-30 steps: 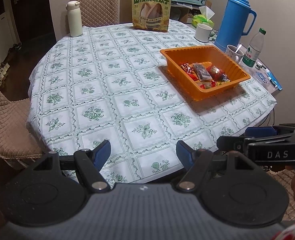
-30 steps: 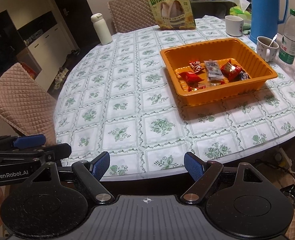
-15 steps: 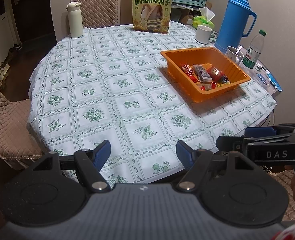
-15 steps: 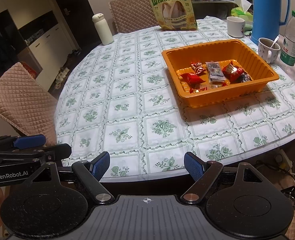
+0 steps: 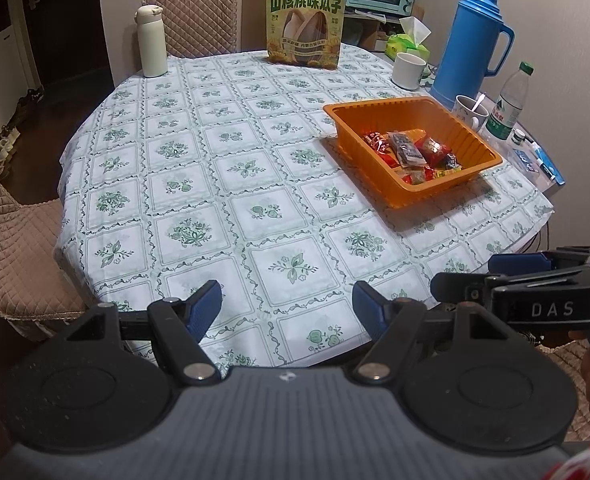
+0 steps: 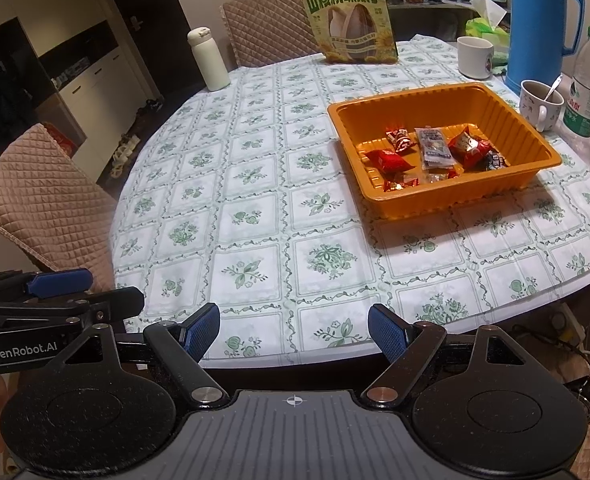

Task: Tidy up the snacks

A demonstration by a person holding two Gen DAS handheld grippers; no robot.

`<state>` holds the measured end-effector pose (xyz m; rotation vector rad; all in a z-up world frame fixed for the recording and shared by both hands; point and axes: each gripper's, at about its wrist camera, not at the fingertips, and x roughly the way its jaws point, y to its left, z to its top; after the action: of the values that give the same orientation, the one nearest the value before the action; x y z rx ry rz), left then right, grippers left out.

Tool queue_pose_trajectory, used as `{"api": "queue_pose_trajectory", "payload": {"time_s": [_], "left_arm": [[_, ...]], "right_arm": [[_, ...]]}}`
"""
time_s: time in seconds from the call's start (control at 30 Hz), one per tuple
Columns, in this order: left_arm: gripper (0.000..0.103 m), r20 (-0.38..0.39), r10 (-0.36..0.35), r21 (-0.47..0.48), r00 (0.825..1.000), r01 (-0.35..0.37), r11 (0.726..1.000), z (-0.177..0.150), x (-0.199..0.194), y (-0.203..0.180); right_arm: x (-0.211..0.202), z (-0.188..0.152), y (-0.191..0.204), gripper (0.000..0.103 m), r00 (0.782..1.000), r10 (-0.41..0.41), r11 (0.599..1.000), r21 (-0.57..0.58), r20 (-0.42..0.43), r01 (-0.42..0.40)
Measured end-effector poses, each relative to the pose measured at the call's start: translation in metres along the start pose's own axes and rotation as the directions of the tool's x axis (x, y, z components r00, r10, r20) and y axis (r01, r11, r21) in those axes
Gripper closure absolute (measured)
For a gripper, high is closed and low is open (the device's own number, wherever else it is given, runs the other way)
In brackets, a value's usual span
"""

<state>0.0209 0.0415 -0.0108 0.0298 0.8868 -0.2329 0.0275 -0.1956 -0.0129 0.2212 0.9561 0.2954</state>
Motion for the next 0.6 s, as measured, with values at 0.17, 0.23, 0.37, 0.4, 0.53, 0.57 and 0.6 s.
{"api": "queue_pose_trajectory", "payload": {"time_s": [0.17,0.23,0.37,0.4,0.53,0.57,0.6], "left_arm": [[0.033,0.001,0.002,-0.002,1.000,-0.002,1.000,0.0029,-0.0004,0.0015],[0.033,0.001,0.002,-0.004,1.000,-0.002,1.000,0.0050,-0.0005,0.0030],[0.033,0.002,0.002,-0.005,1.000,-0.002,1.000,0.0057,-0.0005,0.0044],[0.033,0.002,0.002,-0.004,1.000,-0.002,1.000,0.0059,-0.0005,0.0045],[0.033,0.002,0.002,-0.005,1.000,-0.002,1.000,0.0053,-0.0008,0.0042],[0.033,0.002,0.002,-0.005,1.000,-0.002,1.000,0.0066,-0.0005,0.0046],[0.033,0.003,0.002,-0.004,1.000,-0.002,1.000,0.0053,-0.0009,0.0041]], "right_arm": [[0.0014,0.0014,0.0019,0.022,1.000,0.001,1.000,-0.004,0.001,-0.001],[0.0026,0.0013,0.0022,0.022,1.000,0.002,1.000,-0.006,0.001,-0.002],[0.0028,0.0010,0.0023,0.022,1.000,0.003,1.000,-0.007,0.002,-0.003],[0.0029,0.0010,0.0023,0.022,1.000,0.002,1.000,-0.007,0.002,-0.002],[0.0026,0.0007,0.0023,0.022,1.000,0.002,1.000,-0.006,0.001,-0.002],[0.0028,0.0010,0.0025,0.022,1.000,0.002,1.000,-0.006,0.001,-0.002],[0.0030,0.0013,0.0027,0.022,1.000,0.002,1.000,-0.006,0.002,-0.002]]}}
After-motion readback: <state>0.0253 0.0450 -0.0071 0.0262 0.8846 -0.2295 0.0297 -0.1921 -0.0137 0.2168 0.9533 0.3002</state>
